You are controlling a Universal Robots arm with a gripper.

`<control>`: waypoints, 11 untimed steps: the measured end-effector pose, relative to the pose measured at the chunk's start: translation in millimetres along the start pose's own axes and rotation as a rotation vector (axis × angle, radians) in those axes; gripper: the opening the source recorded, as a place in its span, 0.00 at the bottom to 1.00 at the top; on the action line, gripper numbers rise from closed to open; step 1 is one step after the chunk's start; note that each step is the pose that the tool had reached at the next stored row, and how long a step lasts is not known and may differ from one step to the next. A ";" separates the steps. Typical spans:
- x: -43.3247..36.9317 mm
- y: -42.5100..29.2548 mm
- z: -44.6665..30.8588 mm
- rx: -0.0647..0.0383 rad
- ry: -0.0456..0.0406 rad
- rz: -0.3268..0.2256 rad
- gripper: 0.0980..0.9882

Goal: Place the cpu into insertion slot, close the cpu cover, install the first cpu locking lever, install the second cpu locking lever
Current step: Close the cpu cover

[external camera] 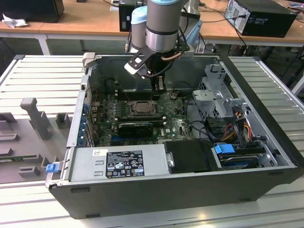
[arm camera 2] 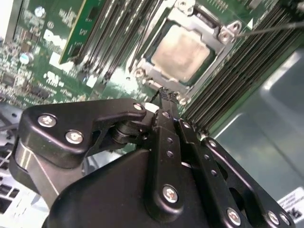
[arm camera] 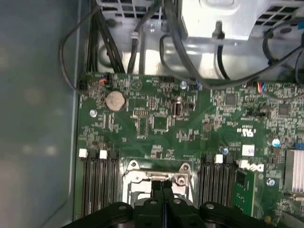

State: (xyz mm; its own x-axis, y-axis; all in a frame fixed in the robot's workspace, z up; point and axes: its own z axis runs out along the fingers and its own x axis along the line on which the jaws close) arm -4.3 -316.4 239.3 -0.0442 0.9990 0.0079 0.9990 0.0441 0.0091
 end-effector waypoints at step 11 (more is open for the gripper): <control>1.1 -24.2 5.2 0.003 0.0081 -0.001 0.01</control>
State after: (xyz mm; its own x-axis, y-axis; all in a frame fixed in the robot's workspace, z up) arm -28.5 -316.4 233.9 -0.0455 0.9988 0.0160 0.9990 0.0454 0.0058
